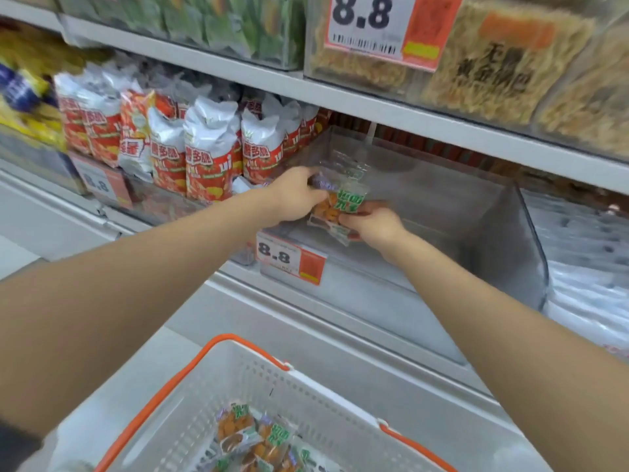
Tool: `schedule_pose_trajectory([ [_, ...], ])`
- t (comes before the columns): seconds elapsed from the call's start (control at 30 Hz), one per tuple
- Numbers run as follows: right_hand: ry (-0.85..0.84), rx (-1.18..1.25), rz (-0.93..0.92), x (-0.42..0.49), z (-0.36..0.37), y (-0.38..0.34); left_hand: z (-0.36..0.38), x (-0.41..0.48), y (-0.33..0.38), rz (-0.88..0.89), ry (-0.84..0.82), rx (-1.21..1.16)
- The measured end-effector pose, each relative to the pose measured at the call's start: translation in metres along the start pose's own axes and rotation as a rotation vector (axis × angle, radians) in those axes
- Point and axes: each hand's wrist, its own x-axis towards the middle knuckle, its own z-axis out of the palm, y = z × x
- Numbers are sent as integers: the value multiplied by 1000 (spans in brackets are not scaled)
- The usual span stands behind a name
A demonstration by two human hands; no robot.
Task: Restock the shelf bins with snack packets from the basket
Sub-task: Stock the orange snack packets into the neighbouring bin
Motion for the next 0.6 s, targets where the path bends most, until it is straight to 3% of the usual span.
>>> schedule_pose_trajectory([
  [0.2, 28, -106, 118, 37, 22, 8, 15, 18, -22, -34, 20, 40],
  [0.43, 81, -181, 108, 41, 31, 4, 17, 29, -34, -38, -53, -10],
  [0.6, -45, -165, 120, 37, 31, 10, 17, 28, -34, -41, -66, 12],
])
